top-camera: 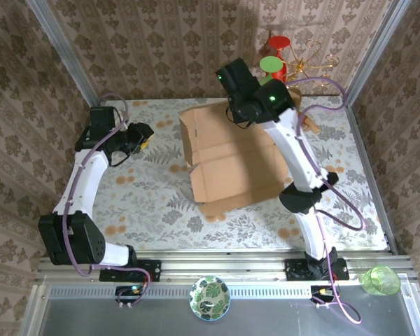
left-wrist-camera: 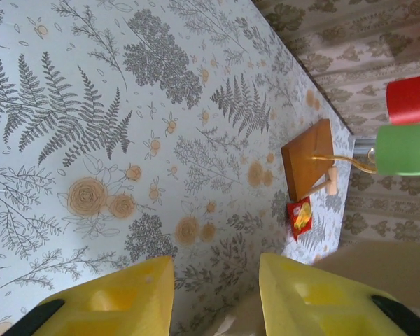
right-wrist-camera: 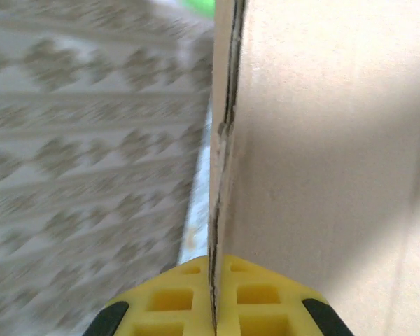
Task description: Fold the paper box
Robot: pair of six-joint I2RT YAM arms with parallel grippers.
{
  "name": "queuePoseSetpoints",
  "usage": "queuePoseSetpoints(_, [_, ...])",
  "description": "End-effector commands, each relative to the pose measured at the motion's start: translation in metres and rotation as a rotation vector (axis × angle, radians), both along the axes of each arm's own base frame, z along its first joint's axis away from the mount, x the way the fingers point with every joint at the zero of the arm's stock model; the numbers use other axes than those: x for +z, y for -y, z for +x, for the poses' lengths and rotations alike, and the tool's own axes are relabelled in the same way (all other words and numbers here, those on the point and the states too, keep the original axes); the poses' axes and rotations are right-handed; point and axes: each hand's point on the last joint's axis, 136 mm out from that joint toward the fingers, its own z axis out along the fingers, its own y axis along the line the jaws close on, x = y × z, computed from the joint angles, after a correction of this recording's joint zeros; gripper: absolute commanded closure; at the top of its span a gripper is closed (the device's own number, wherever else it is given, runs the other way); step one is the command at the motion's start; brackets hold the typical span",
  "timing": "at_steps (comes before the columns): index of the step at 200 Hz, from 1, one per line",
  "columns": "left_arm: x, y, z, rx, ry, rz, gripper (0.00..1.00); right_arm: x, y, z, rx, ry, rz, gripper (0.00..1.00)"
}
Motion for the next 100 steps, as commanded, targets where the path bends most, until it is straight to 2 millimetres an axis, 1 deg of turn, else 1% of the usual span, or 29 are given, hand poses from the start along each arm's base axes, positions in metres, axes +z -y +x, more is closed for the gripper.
queuePoseSetpoints(1, [0.020, 0.014, -0.018, -0.103, 0.056, 0.033, 0.62, 0.000, 0.012, -0.013, -0.081, -0.022, 0.048, 1.00])
queuePoseSetpoints(10, [0.020, 0.021, -0.021, -0.141, 0.067, 0.040, 0.62, -0.009, 0.011, -0.013, -0.085, -0.040, 0.043, 1.00])
queuePoseSetpoints(13, [0.019, 0.024, -0.022, -0.153, 0.071, 0.042, 0.62, -0.008, 0.011, -0.013, -0.084, -0.036, 0.050, 1.00])
queuePoseSetpoints(16, [0.019, 0.026, -0.023, -0.164, 0.074, 0.043, 0.62, -0.012, 0.011, -0.013, -0.085, -0.045, 0.043, 1.00])
queuePoseSetpoints(20, [0.018, 0.029, -0.024, -0.178, 0.076, 0.045, 0.62, -0.011, 0.010, -0.013, -0.083, -0.040, 0.054, 1.00])
queuePoseSetpoints(28, [0.019, 0.037, -0.025, -0.210, 0.089, 0.045, 0.61, -0.017, 0.009, -0.013, -0.085, -0.045, 0.062, 1.00])
queuePoseSetpoints(33, [0.023, 0.043, -0.026, -0.233, 0.107, 0.041, 0.61, -0.023, 0.009, -0.013, -0.087, -0.047, 0.065, 1.00])
queuePoseSetpoints(43, [0.028, 0.056, -0.027, -0.270, 0.131, 0.023, 0.60, -0.025, 0.007, -0.010, -0.091, -0.015, 0.093, 1.00])
queuePoseSetpoints(47, [0.030, 0.061, -0.029, -0.284, 0.137, 0.016, 0.60, -0.031, 0.007, -0.010, -0.095, -0.012, 0.095, 1.00])
queuePoseSetpoints(52, [0.033, 0.068, -0.030, -0.299, 0.147, 0.009, 0.60, -0.032, 0.007, -0.008, -0.103, 0.012, 0.115, 1.00])
queuePoseSetpoints(53, [0.033, 0.069, -0.030, -0.302, 0.149, 0.008, 0.60, -0.035, 0.008, -0.008, -0.105, 0.011, 0.114, 1.00])
queuePoseSetpoints(54, [0.034, 0.070, -0.030, -0.305, 0.150, 0.007, 0.60, -0.038, 0.007, -0.008, -0.106, 0.009, 0.113, 1.00])
queuePoseSetpoints(56, [0.035, 0.072, -0.031, -0.308, 0.152, 0.006, 0.60, -0.036, 0.008, -0.007, -0.108, 0.024, 0.124, 1.00])
queuePoseSetpoints(59, [0.036, 0.075, -0.032, -0.314, 0.154, 0.004, 0.60, -0.042, 0.008, -0.007, -0.111, 0.027, 0.128, 1.00])
queuePoseSetpoints(69, [0.044, 0.087, -0.038, -0.343, 0.183, 0.009, 0.60, -0.048, 0.010, -0.004, -0.118, 0.053, 0.146, 1.00])
queuePoseSetpoints(75, [0.047, 0.092, -0.043, -0.357, 0.195, 0.014, 0.60, -0.052, 0.012, -0.003, -0.122, 0.061, 0.155, 1.00])
queuePoseSetpoints(80, [0.049, 0.094, -0.046, -0.359, 0.199, 0.020, 0.60, -0.058, 0.014, -0.004, -0.126, 0.054, 0.154, 1.00])
queuePoseSetpoints(84, [0.049, 0.097, -0.050, -0.364, 0.197, 0.020, 0.60, -0.059, 0.016, -0.005, -0.130, 0.057, 0.157, 1.00])
queuePoseSetpoints(100, [0.051, 0.100, -0.056, -0.336, 0.165, -0.014, 0.60, -0.072, 0.021, -0.007, -0.140, 0.040, 0.157, 1.00])
